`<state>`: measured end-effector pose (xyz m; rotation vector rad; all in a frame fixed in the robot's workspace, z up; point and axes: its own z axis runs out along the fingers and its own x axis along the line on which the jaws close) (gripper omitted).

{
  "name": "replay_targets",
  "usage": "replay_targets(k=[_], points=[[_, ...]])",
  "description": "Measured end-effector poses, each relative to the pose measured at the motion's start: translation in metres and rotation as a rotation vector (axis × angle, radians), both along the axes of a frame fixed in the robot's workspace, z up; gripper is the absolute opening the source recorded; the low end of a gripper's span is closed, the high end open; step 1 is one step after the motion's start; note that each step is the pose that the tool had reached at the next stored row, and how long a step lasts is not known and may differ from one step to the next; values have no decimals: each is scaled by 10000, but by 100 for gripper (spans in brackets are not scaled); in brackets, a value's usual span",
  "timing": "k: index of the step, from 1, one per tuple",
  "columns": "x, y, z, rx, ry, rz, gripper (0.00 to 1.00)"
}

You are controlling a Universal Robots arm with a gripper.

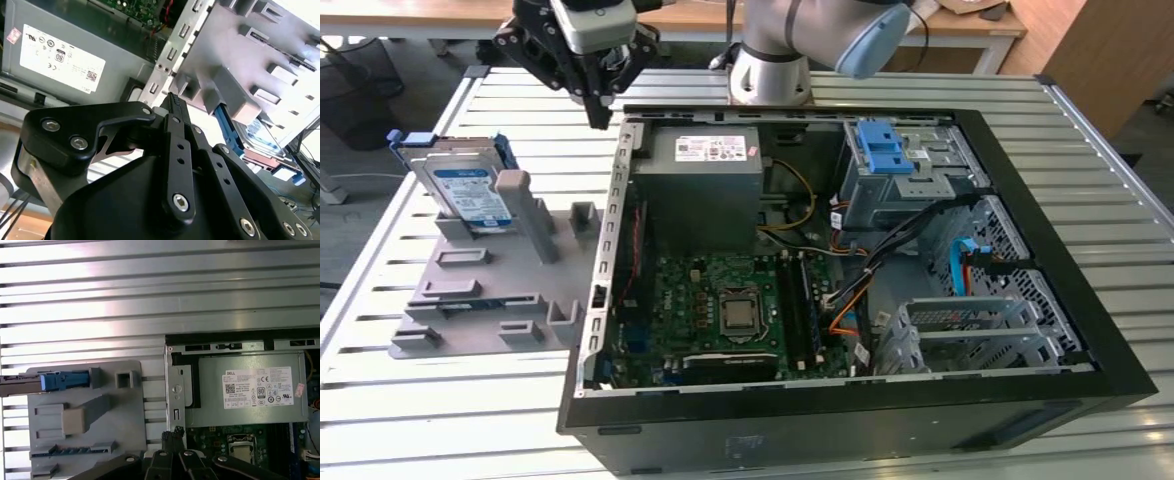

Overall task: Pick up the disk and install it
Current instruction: 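Reach for the disk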

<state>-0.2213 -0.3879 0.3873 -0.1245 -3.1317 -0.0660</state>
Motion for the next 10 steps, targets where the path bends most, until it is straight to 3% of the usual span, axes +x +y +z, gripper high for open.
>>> replay_targets(k=[10], points=[[-288,67,-18,0,16,0,11]])
